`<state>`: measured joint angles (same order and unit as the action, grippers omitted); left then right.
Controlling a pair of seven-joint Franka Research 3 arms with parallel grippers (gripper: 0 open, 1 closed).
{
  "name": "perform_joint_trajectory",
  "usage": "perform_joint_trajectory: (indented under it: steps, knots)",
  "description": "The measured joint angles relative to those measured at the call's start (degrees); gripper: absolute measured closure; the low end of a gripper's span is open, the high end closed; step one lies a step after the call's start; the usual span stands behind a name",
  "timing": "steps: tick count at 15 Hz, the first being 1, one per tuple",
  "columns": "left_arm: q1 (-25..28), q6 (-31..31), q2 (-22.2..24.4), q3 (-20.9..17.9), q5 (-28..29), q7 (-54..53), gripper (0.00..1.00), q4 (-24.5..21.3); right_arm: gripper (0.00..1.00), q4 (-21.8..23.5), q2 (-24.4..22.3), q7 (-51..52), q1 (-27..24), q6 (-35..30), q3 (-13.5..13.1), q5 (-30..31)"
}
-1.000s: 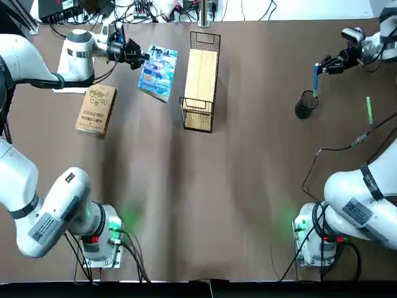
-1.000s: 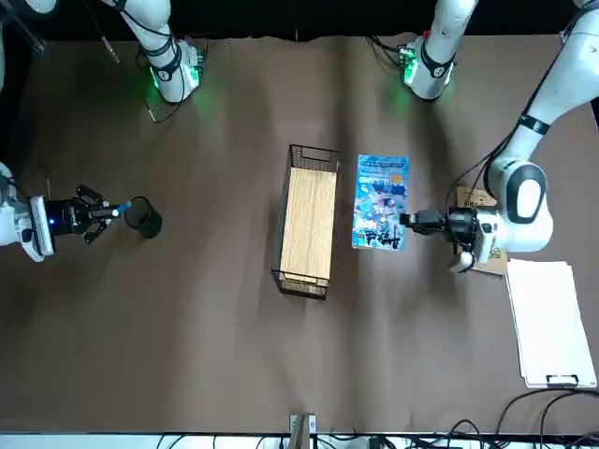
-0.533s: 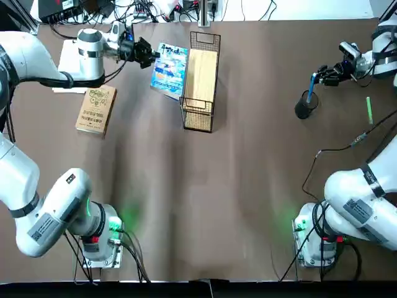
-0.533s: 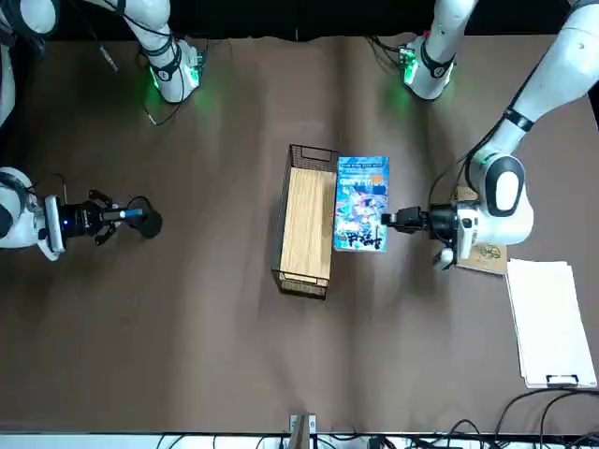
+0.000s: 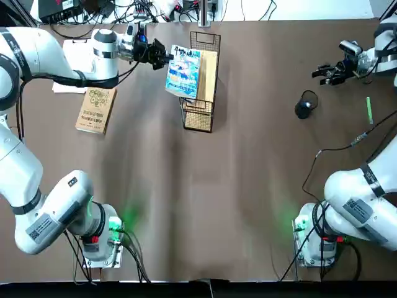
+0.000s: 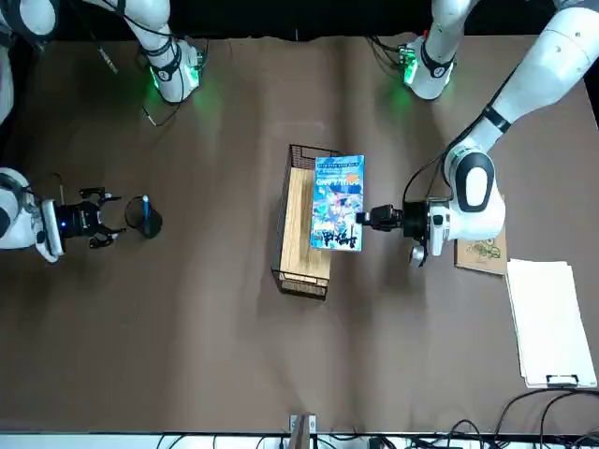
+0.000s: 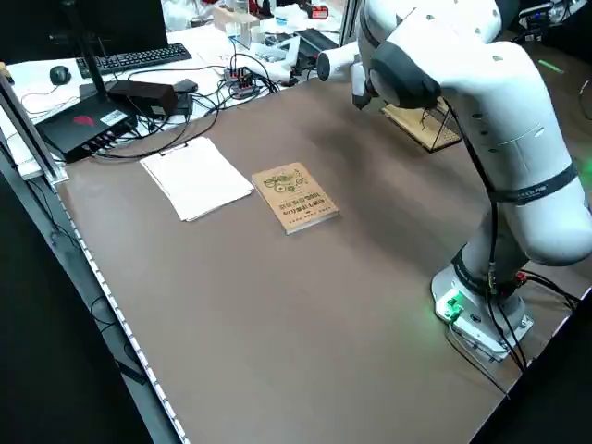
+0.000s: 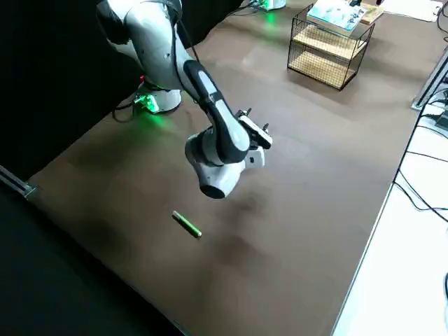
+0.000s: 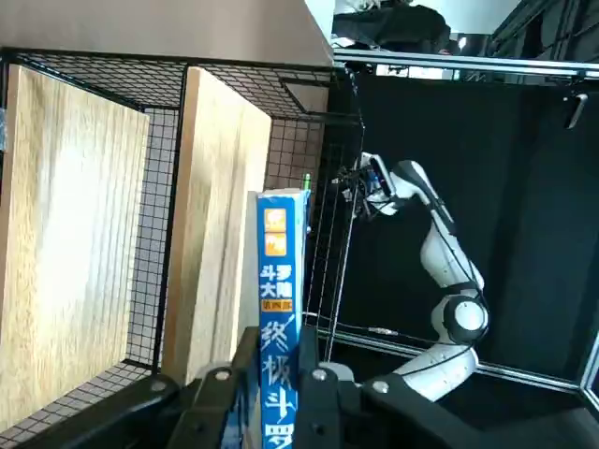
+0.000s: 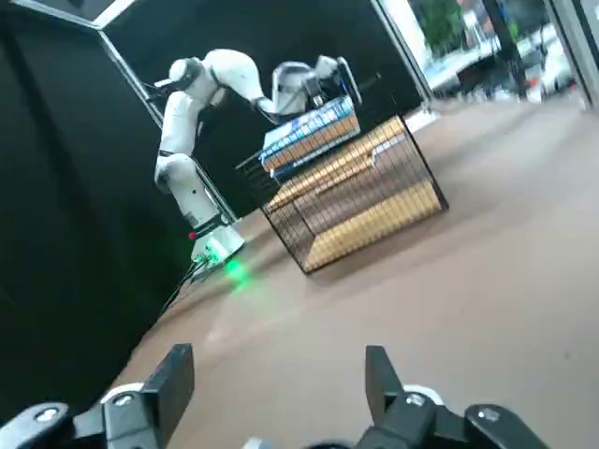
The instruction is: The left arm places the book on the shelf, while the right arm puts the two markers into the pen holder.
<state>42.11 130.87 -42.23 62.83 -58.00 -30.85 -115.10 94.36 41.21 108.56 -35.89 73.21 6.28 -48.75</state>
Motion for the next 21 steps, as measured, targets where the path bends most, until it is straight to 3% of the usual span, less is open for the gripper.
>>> perform_joint_trajectory:
  steps: [5, 8, 9, 11, 13, 15, 21]
  knots:
    - [-1.7, 0.9, 0.0, 0.0, -1.2, -0.3, 0.80, 0.4, 0.17, -7.2, -4.6, -19.9, 0.2, 0.0, 0.3, 8.9]
    - [-2.2, 1.1, 0.0, 0.0, -1.3, -1.2, 0.80, 0.4, 0.13, -10.0, -5.4, -25.3, 0.2, 0.1, 0.2, 14.4]
    - [-2.5, 1.1, -0.2, -0.2, -1.4, -2.6, 0.81, 0.3, 0.14, -12.9, -5.4, -29.4, 0.0, 0.8, -0.3, 21.5]
    - [-2.7, 1.1, -0.3, -0.2, -1.4, -3.2, 0.81, 0.3, 0.15, -14.1, -5.4, -31.1, -0.2, 1.6, -0.4, 25.0]
    - [-3.6, 1.1, -0.8, -0.4, -1.4, -4.3, 0.81, 0.4, 0.17, -16.2, -5.4, -38.7, -0.4, 8.1, -0.6, 34.9]
    - [-4.0, 1.2, -0.9, -0.9, -1.5, -5.2, 0.81, 0.4, 0.17, -16.3, -5.4, -43.4, -0.4, 13.4, -0.7, 40.8]
    - [-6.0, 1.2, -2.5, -2.8, -1.7, -8.2, 0.81, 1.1, 0.18, -15.8, -4.1, -58.7, -0.7, 28.6, -4.9, 50.4]
